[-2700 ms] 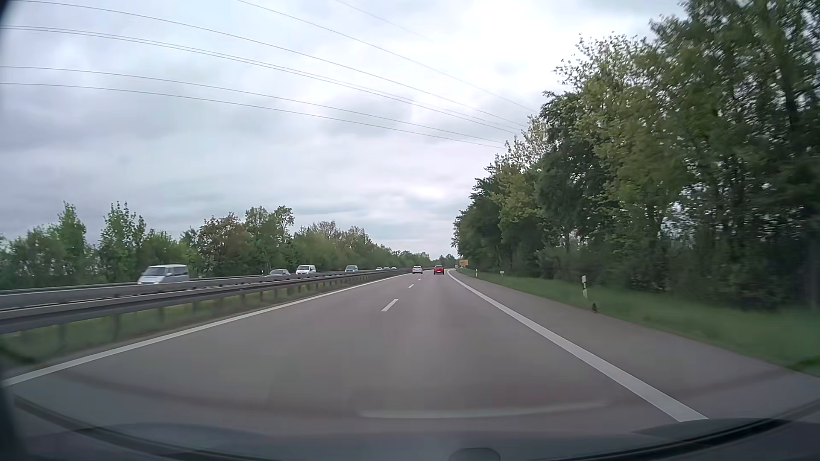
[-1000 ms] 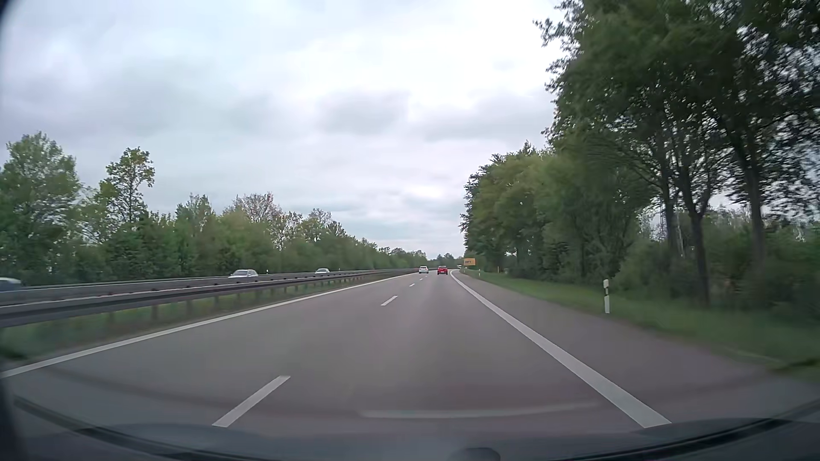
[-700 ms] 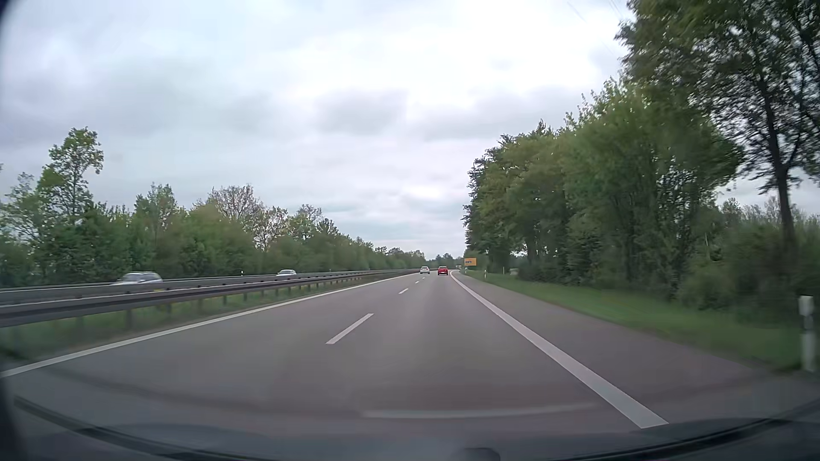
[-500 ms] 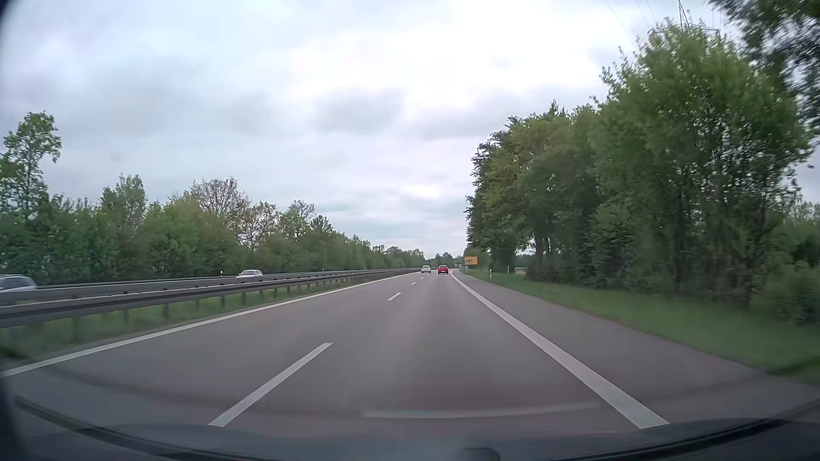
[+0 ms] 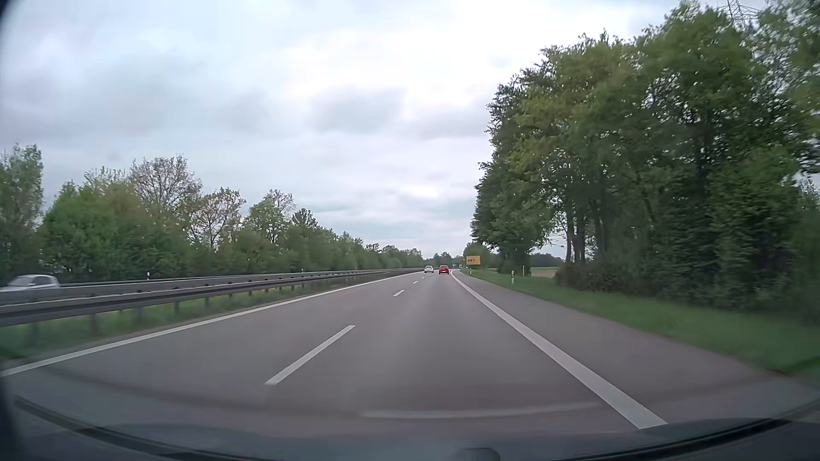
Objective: Follow the waypoints while adhering to traffic rules and regulations
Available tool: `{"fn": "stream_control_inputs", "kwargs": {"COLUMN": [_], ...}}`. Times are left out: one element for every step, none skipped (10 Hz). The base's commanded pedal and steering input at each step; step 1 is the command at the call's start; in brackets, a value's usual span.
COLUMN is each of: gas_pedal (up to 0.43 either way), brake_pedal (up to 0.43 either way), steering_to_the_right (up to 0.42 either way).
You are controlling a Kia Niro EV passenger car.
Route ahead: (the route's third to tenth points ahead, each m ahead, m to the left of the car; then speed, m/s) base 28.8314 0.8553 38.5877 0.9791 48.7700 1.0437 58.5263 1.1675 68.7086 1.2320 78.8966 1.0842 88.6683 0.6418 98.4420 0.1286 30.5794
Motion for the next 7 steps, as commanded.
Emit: {"fn": "stream_control_inputs", "kwargs": {"gas_pedal": [0.228, 0.228, 0.220, 0.220, 0.220, 0.220, 0.220], "brake_pedal": [0.000, 0.000, 0.000, 0.000, 0.000, 0.000, 0.000], "steering_to_the_right": [0.002, 0.001, 0.002, 0.002, 0.002, 0.002, 0.002]}}
